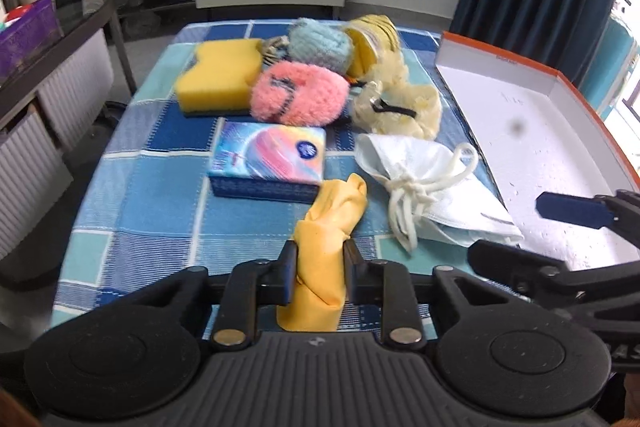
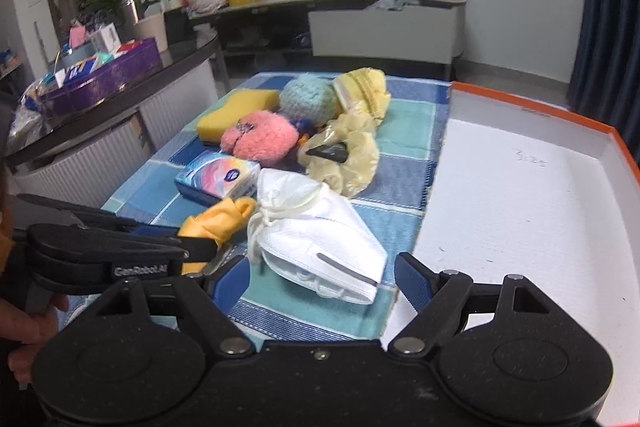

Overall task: Organize soft objects
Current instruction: 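Grasp the yellow cloth with the left tool while the right tool grasps the white mask, then carry the yellow cloth with the left tool while the right tool carries the mask into the box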

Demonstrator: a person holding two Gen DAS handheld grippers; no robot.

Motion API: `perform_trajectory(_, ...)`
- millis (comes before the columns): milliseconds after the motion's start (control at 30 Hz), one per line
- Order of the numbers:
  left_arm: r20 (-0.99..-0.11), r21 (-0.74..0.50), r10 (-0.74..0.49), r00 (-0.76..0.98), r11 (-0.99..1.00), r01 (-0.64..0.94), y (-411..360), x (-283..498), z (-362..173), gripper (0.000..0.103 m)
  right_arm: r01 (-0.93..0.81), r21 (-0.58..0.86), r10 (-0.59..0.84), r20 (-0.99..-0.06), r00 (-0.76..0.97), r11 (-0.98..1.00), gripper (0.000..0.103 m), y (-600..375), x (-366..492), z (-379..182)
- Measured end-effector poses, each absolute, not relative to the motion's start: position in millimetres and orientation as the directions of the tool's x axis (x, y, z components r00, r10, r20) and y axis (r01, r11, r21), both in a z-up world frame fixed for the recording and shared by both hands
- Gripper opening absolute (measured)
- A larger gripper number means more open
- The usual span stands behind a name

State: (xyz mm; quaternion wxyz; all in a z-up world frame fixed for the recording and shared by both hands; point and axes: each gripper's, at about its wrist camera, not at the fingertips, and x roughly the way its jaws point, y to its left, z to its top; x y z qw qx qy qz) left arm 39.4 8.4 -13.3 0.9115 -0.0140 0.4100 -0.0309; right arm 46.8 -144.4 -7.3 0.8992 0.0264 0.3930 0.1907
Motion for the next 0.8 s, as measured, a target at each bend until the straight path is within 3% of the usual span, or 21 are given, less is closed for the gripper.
perform_trajectory(500, -0.726, -0.122, -0.078, 0.684, 0.992, -0.016, 38, 21, 2, 0.024, -0.418, 0.067, 0.288, -0.821, 0.493, 0.906, 0.094, -97, 110, -30)
perform_trajectory(567, -0.722, -0.124, -0.081, 0.687, 0.992, -0.014, 38, 20, 4, 0.024, -0.400, 0.093, 0.301, -0.814, 0.497, 0.912, 0.090, -102, 111, -31)
perform_trajectory(633, -0.716, -0.129, -0.085, 0.693, 0.992, -0.012, 38, 18, 7, 0.024, -0.387, 0.114, 0.313, -0.805, 0.504, 0.915, 0.076, -106, 108, -27)
perform_trajectory(800, -0.706, -0.133, -0.091, 0.702, 0.991, -0.005, 35, 19, 12, 0.024, -0.367, 0.115, 0.314, -0.778, 0.544, 0.923, 0.071, -115, 98, -8)
